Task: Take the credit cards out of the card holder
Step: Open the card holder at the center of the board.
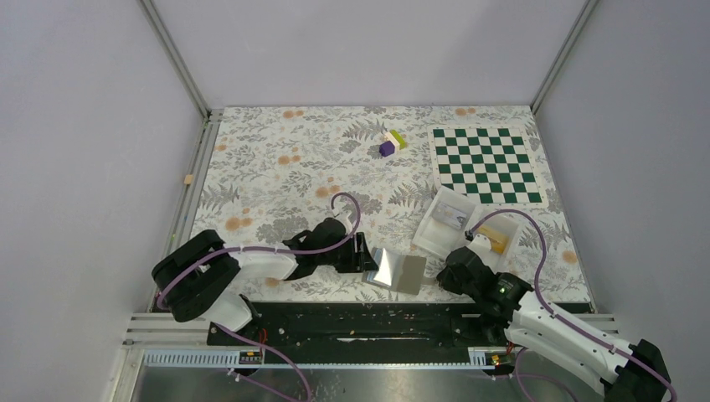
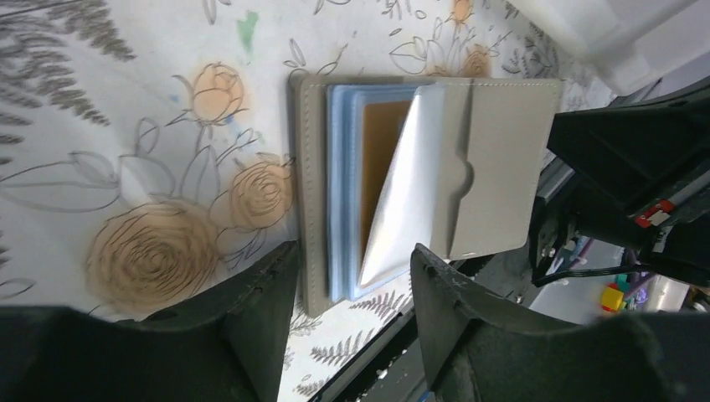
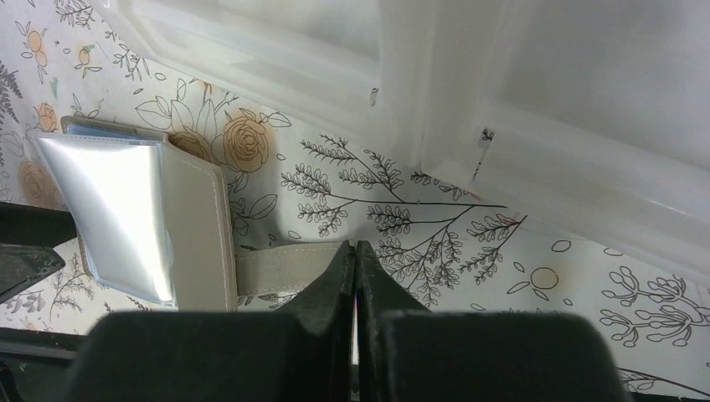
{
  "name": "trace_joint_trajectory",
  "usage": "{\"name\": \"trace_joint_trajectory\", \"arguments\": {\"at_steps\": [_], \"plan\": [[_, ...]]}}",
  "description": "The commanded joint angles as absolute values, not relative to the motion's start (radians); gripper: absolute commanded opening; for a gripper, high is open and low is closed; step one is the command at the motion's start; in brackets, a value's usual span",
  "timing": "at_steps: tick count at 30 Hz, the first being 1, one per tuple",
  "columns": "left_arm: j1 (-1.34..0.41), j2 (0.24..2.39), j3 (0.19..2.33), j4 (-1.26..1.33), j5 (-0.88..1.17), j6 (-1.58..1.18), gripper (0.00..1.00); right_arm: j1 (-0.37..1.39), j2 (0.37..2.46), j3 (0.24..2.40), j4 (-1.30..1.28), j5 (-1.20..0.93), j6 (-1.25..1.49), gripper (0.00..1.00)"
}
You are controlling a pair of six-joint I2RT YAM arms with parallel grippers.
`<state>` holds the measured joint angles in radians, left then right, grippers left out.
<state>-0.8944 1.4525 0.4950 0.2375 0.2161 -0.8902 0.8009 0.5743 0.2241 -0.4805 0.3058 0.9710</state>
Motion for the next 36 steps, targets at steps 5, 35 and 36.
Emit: {"name": "trace_joint_trajectory", "arguments": {"at_steps": [5, 35, 36], "plan": [[-0.891, 1.502, 0.498, 0.400, 0.330, -0.918, 0.33, 0.795, 0.586, 0.239, -0.461, 0.313, 0.952, 0.03], [-0.903, 1.508, 0.522, 0.469, 0.374, -0.933, 0.00, 0.795, 0.592, 0.506, -0.460, 0.135, 0.879, 0.48], [-0.905, 1.512, 0.524, 0.471, 0.373, -0.935, 0.00, 0.795, 0.600, 0.510, -0.459, 0.133, 0.879, 0.51]]}}
